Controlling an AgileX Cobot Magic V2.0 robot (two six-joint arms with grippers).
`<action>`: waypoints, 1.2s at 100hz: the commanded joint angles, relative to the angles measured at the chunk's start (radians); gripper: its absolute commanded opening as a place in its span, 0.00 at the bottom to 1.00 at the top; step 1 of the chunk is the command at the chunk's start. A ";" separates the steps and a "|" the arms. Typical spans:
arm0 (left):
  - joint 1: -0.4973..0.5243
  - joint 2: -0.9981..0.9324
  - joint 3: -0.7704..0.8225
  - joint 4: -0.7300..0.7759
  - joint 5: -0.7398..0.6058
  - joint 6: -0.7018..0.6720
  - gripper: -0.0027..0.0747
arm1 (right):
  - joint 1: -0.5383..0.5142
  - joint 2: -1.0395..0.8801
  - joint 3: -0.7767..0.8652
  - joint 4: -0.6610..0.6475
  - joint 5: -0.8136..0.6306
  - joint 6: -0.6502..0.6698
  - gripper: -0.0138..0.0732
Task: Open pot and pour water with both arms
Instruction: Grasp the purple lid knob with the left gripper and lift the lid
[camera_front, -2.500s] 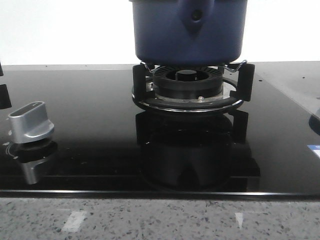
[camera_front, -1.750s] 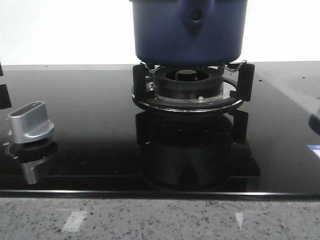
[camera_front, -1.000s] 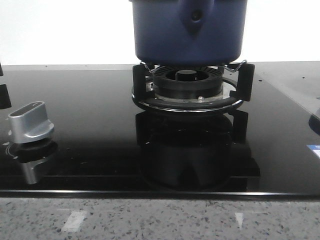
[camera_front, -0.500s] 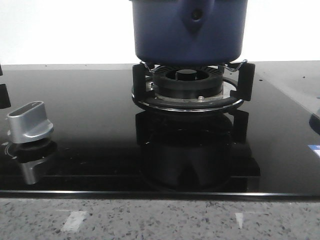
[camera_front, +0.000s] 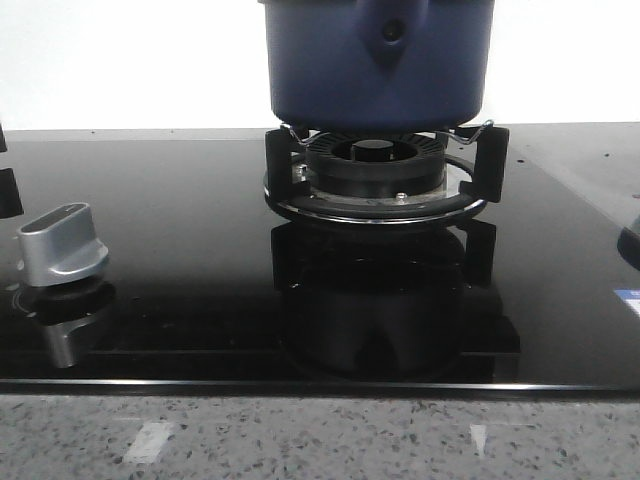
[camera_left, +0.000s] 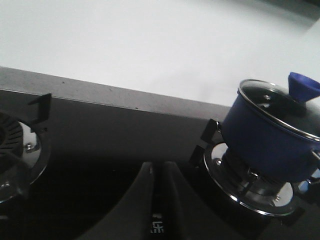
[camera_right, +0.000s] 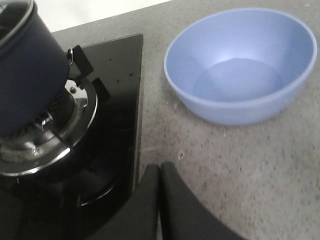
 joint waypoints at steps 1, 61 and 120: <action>-0.003 0.118 -0.101 -0.091 0.018 0.095 0.01 | -0.001 0.078 -0.088 -0.008 -0.042 -0.019 0.11; -0.064 0.682 -0.378 -0.965 0.421 1.106 0.67 | 0.022 0.106 -0.108 0.027 -0.044 -0.132 0.64; -0.343 1.225 -0.910 -0.965 0.359 1.274 0.69 | 0.022 0.106 -0.108 0.003 -0.017 -0.132 0.64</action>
